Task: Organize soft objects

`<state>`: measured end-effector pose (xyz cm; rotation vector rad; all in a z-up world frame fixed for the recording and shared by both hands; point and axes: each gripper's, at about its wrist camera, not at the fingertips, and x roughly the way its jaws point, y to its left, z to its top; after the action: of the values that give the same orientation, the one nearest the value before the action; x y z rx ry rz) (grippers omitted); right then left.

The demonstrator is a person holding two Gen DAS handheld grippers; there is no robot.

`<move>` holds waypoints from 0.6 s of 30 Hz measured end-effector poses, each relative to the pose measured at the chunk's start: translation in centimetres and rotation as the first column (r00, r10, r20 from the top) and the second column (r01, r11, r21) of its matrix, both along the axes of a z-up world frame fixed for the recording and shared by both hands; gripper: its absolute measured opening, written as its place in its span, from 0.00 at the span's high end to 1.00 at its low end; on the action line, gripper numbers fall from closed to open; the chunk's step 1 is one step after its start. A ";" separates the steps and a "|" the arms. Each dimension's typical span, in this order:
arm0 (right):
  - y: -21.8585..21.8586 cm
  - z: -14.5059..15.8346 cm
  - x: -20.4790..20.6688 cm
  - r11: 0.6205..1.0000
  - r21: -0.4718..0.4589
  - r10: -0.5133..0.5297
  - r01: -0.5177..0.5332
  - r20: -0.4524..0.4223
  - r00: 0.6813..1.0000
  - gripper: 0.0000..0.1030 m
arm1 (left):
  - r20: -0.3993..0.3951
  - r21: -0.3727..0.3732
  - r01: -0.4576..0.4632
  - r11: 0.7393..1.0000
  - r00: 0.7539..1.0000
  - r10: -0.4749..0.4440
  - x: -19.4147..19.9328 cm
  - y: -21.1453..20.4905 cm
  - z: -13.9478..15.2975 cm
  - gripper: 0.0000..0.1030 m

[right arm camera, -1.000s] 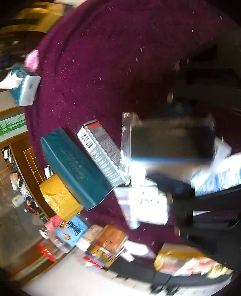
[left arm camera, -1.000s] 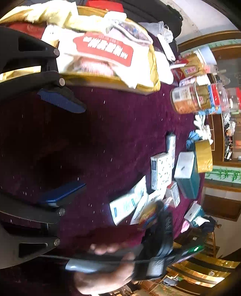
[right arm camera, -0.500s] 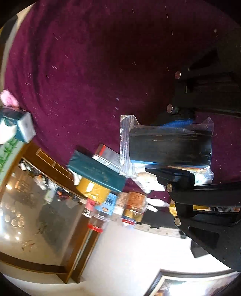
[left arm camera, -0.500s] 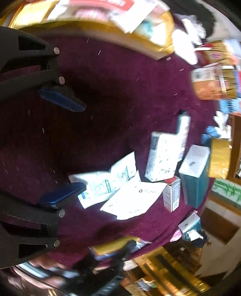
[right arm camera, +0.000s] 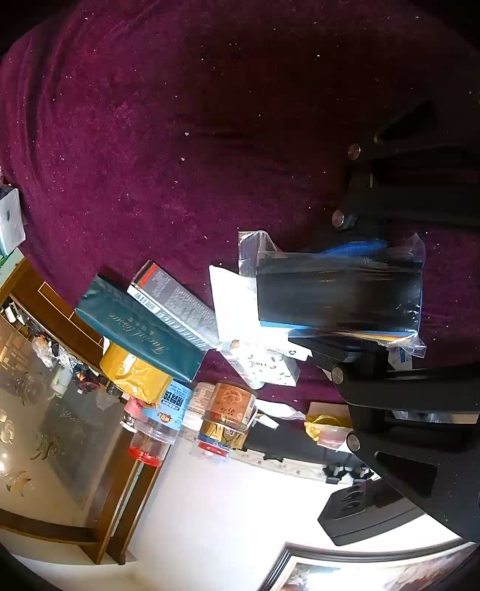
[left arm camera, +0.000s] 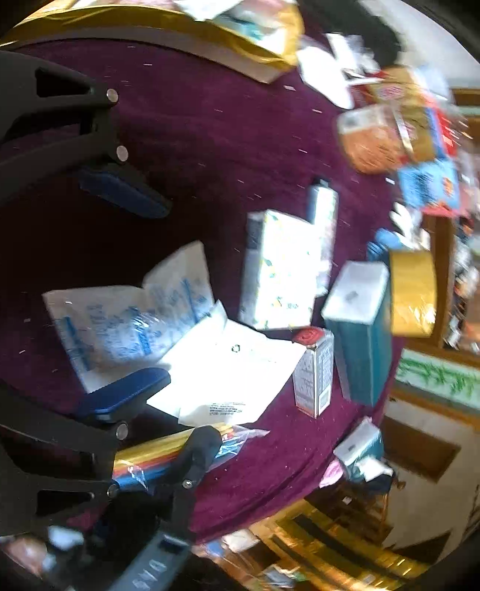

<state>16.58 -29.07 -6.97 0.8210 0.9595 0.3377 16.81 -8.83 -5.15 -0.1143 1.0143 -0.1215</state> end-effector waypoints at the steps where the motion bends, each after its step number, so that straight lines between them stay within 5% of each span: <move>1: 0.0 0.0 0.0 1.000 0.003 -0.001 0.001 -0.001 1.000 0.68 | 0.022 0.021 0.013 1.000 1.000 -0.013 0.0 -0.2 -0.1 0.31; 2: 0.0 -0.1 0.1 1.000 0.009 -0.004 0.004 -0.002 1.000 0.68 | 0.053 0.069 0.026 0.997 0.998 -0.029 -0.1 -0.5 -0.2 0.61; 3: 0.0 -0.1 0.1 1.000 0.016 -0.006 0.006 -0.003 1.000 0.68 | 0.081 0.087 0.037 0.996 0.996 -0.044 -0.1 -0.5 -0.2 0.72; 5: -0.2 -0.4 0.0 1.000 0.019 -0.008 0.008 -0.003 1.000 0.68 | 0.079 0.049 0.063 0.997 0.995 -0.067 0.2 0.2 -0.2 0.78; 13: -0.3 -0.5 -0.1 1.000 0.026 -0.010 0.010 0.001 1.000 0.67 | 0.130 0.086 0.141 0.986 0.980 -0.152 -1.4 0.7 0.9 0.84; 18: 0.1 -0.4 -0.5 0.990 0.134 0.031 -0.034 0.023 0.999 0.66 | 0.185 0.067 0.115 0.991 0.975 -0.125 -5.3 4.6 4.2 0.84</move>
<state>16.12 -28.95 -7.35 0.9235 0.9391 0.4417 11.49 -4.22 -0.94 0.0103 0.8334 -0.2103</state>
